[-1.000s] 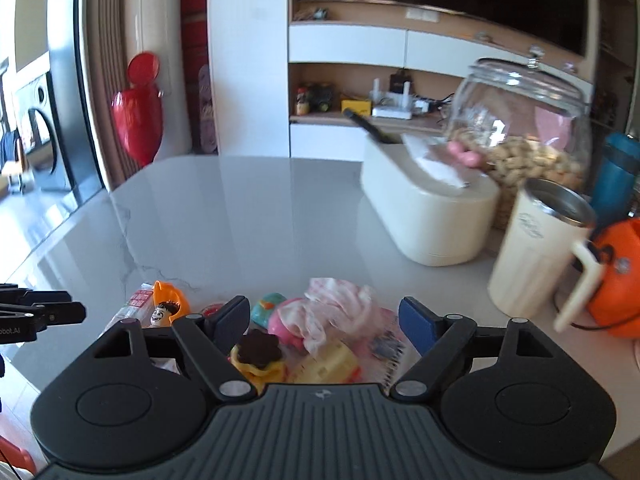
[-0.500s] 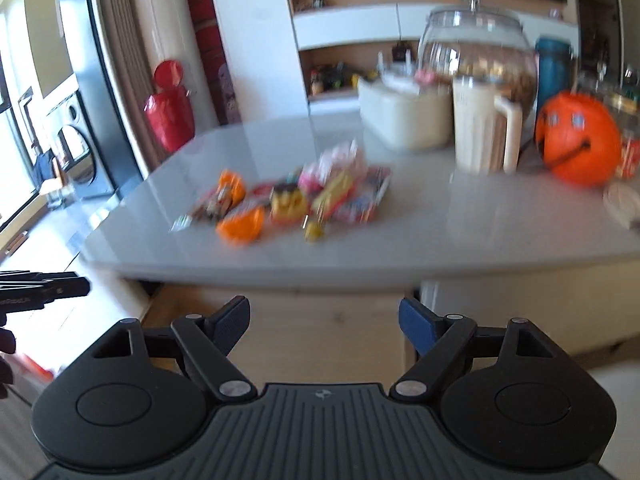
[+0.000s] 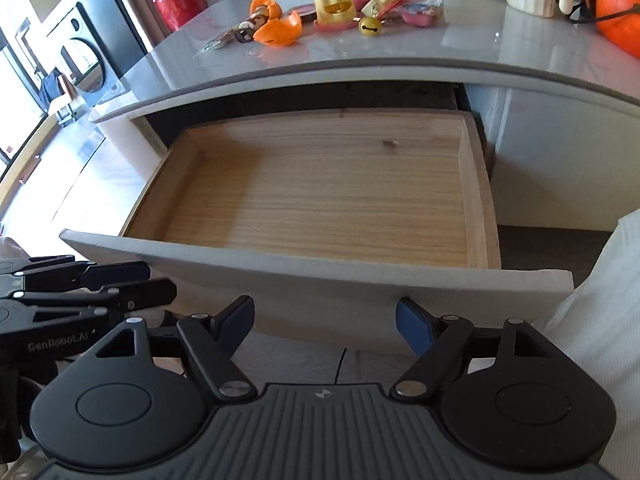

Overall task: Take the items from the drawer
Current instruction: 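Push the empty drawer shut with both tools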

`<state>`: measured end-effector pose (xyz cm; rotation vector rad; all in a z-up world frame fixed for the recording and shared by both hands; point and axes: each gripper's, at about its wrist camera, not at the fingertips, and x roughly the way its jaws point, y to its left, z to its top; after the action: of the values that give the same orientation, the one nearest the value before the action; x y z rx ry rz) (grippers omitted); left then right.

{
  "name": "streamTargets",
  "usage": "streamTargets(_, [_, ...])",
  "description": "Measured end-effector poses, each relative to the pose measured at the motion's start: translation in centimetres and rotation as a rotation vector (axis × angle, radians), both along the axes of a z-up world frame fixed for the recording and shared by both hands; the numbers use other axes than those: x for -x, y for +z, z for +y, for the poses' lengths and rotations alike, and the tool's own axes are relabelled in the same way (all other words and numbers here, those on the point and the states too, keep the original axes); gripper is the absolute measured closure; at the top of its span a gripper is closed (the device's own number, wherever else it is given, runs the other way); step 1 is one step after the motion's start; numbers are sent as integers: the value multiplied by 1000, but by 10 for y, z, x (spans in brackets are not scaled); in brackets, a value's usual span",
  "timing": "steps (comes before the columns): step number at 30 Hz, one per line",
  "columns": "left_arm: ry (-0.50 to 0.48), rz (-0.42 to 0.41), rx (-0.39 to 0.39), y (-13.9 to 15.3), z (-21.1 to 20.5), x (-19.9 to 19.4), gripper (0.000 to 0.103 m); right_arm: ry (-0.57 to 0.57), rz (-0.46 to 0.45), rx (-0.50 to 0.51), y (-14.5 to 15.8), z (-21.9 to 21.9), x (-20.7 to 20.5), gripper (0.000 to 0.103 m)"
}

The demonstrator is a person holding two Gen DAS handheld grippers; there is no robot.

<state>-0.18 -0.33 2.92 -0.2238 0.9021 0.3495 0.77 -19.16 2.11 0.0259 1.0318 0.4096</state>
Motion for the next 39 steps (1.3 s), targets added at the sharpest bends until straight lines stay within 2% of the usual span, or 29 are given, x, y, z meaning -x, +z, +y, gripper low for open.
streamTargets(7, [21,-23,3,-5,20,-23,59,-4,-62,43,-3,10,-13,24])
streamTargets(15, [39,-57,-11,-9,48,-60,59,-52,-93,54,-5,23,-60,24])
streamTargets(29, [113,-180,1,-18,92,-113,59,-120,-191,58,-15,39,-132,23])
streamTargets(32, [99,-185,14,-19,91,-115,46,-129,-205,48,-15,39,-138,21])
streamTargets(37, [91,-199,14,-21,89,-115,43,-128,-217,42,-17,40,-139,20])
streamTargets(39, [72,-201,-4,-23,86,-115,40,-120,-220,27,-17,35,-139,23])
